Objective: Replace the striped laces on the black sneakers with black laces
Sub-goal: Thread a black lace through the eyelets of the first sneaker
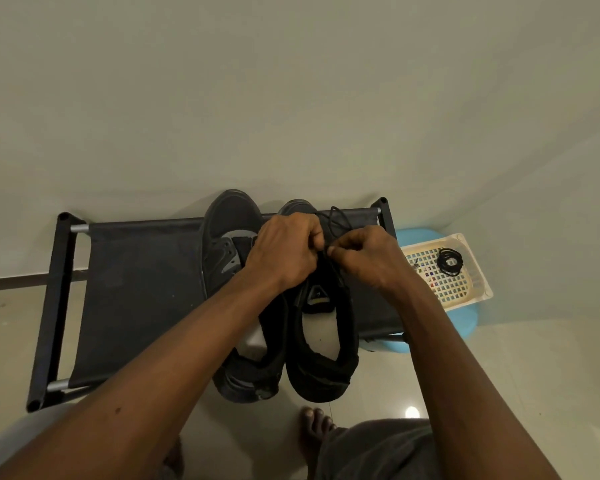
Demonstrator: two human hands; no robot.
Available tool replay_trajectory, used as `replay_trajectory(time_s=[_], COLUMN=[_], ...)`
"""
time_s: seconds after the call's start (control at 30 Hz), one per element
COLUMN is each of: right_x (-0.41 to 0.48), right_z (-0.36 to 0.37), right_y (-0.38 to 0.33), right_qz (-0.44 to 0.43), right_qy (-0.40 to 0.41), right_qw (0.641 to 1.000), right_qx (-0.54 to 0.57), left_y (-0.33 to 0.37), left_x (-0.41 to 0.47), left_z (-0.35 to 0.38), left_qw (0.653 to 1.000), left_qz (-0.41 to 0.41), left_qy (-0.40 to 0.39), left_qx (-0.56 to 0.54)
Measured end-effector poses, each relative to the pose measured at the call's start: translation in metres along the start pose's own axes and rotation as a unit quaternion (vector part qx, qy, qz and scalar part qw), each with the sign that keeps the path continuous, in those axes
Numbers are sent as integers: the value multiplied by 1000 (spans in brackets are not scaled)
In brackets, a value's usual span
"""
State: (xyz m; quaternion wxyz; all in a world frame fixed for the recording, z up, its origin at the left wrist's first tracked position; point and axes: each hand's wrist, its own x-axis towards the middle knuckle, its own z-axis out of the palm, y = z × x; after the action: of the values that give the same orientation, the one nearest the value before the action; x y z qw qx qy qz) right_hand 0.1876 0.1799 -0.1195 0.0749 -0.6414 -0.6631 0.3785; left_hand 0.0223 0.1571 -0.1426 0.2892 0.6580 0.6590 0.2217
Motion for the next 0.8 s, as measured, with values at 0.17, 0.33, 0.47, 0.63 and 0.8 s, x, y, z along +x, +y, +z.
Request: replay_trajectory(time_s=[0.17,0.33,0.47,0.63,0.8], right_x=[0,0,-3,5,4], right_z=[8,12,16,20,-6], right_y=[-2,-6,-12,-7,-6], right_qz=[2,12,61,129,127], right_qy=[68,94,108,137,286], right_qw=[998,996,992,962,886], right_qx=[3,-9,-27,198,342], left_y=[0,-1,-3,-8,-12], left_x=[0,-3,-5,-3,-3], left_z=[6,10,10,7,8], left_qw=[999,998,996,998,998], left_qz=[-21,6,33,21,-1], left_qy=[36,64,80,57,54], left_qx=[-20,-25,-17,16,41])
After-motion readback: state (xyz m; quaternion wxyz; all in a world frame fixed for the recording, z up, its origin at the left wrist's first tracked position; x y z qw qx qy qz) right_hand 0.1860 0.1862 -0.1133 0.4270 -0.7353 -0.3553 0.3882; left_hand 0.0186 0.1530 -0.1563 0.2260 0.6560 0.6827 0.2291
